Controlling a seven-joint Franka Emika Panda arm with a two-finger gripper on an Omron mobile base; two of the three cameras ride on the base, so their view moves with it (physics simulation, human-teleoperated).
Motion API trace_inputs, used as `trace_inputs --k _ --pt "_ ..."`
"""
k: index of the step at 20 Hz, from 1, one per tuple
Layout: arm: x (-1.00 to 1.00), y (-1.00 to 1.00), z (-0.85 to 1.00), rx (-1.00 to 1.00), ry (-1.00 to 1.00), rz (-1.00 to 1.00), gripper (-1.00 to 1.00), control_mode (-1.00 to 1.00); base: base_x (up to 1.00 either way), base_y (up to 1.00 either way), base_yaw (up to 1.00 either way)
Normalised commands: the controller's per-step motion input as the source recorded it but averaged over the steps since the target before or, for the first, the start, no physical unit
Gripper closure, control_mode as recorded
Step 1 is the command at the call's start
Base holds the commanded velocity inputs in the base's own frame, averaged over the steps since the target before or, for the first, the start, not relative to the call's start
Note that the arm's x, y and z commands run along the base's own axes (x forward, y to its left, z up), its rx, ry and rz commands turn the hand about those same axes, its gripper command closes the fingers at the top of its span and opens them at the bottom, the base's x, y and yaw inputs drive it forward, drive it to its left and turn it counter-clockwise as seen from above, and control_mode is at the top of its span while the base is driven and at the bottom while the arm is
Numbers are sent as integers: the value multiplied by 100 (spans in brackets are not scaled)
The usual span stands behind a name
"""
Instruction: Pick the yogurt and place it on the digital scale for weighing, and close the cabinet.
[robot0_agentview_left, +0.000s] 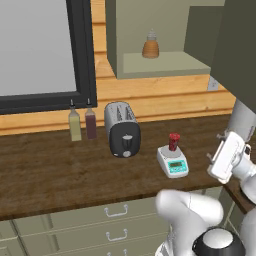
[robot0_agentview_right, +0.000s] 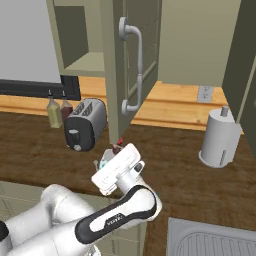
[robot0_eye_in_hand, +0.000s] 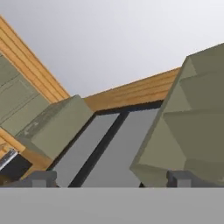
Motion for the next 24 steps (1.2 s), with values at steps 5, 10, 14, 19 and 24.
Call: trace_inputs --k 5,10,14,19,24 --pt "-99 -22 100 0 4 -33 -100 -100 0 0 0" --pt "-100 -62 100 0 12 -37 -100 -100 0 0 0" --pt "-93 -77 100 0 10 -40 -100 -100 0 0 0" --pt "-73 -97 99 1 19 -28 -100 -100 0 0 0" --pt "-100 -100 80 0 -5 -5 -100 -100 0 0 0"
